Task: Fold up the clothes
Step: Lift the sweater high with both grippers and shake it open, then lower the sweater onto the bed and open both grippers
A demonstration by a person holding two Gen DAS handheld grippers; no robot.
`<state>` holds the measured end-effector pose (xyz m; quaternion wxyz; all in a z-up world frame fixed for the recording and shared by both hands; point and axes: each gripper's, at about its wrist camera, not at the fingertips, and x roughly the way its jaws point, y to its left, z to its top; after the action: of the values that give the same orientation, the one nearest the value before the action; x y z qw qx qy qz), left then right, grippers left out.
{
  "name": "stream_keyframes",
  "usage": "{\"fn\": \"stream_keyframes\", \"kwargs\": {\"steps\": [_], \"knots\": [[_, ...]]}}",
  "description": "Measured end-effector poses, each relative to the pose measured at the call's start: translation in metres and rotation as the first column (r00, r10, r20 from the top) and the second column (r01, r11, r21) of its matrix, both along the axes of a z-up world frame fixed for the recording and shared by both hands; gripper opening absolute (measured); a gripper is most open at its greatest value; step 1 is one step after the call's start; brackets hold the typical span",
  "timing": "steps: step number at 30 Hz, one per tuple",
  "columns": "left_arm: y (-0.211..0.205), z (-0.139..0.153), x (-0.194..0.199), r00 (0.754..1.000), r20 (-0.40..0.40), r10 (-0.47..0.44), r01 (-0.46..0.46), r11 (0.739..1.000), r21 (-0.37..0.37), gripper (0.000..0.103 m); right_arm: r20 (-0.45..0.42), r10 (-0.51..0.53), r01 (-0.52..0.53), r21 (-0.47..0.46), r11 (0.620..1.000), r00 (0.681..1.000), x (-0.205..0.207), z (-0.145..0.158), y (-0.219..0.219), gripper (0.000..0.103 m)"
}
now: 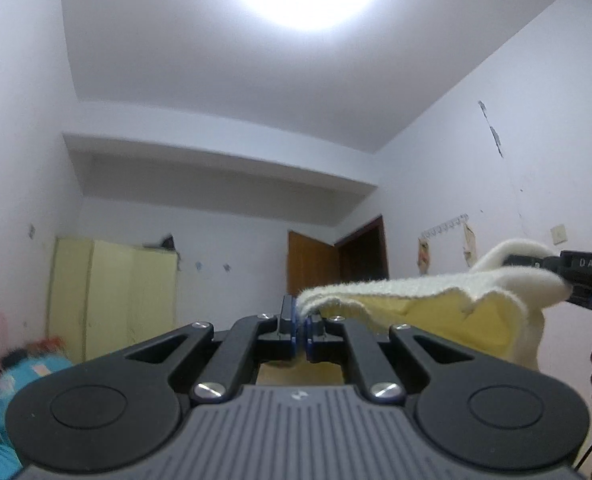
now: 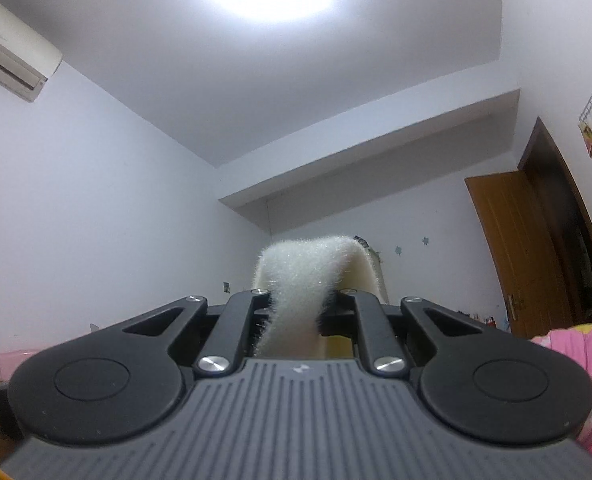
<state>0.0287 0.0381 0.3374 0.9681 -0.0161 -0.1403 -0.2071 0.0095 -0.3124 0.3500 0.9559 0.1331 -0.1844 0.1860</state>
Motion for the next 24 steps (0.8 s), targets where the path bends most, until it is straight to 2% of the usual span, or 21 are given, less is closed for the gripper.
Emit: {"fn": "stream_keyframes", "kwargs": {"steps": [2, 5, 8, 10, 12, 14, 18, 21, 24], "knots": [[-0.008, -0.017, 0.016, 0.999, -0.046, -0.003, 0.005, 0.999, 0.032, 0.005, -0.023, 0.000, 0.000, 0.001, 1.000, 1.000, 0.006, -0.013, -0.005, 0.009], [-0.020, -0.056, 0.049, 0.989, -0.145, 0.004, 0.010, 0.996, 0.090, 0.005, -0.128, -0.017, 0.016, -0.006, 1.000, 0.992, 0.030, -0.052, -0.011, 0.009], [-0.031, -0.104, 0.087, 0.964, -0.267, 0.006, 0.033, 0.989, 0.141, 0.005, -0.250, -0.047, 0.041, -0.028, 0.999, 0.967, 0.060, -0.101, -0.017, 0.009], [-0.038, -0.137, 0.115, 0.938, -0.346, 0.013, 0.050, 0.984, 0.172, 0.005, -0.342, -0.084, 0.069, -0.055, 0.996, 0.936, 0.084, -0.141, -0.020, 0.009], [-0.046, -0.174, 0.151, 0.901, -0.432, 0.031, 0.064, 0.977, 0.203, 0.005, -0.433, -0.121, 0.095, -0.081, 0.992, 0.893, 0.111, -0.179, -0.022, 0.009], [-0.055, -0.214, 0.188, 0.857, -0.512, 0.059, 0.077, 0.968, 0.239, 0.005, -0.526, -0.148, 0.112, -0.100, 0.989, 0.837, 0.141, -0.221, -0.020, 0.009], [-0.067, -0.283, 0.259, 0.765, -0.635, 0.111, 0.099, 0.953, 0.286, 0.005, -0.679, -0.203, 0.137, -0.150, 0.979, 0.706, 0.207, -0.307, -0.010, 0.009], [-0.072, -0.323, 0.307, 0.706, -0.694, 0.141, 0.105, 0.948, 0.299, 0.006, -0.753, -0.227, 0.147, -0.173, 0.974, 0.618, 0.250, -0.365, 0.002, 0.009], [-0.070, -0.361, 0.336, 0.657, -0.738, 0.154, 0.107, 0.950, 0.293, 0.013, -0.793, -0.251, 0.162, -0.193, 0.968, 0.556, 0.291, -0.401, 0.002, 0.010]]}}
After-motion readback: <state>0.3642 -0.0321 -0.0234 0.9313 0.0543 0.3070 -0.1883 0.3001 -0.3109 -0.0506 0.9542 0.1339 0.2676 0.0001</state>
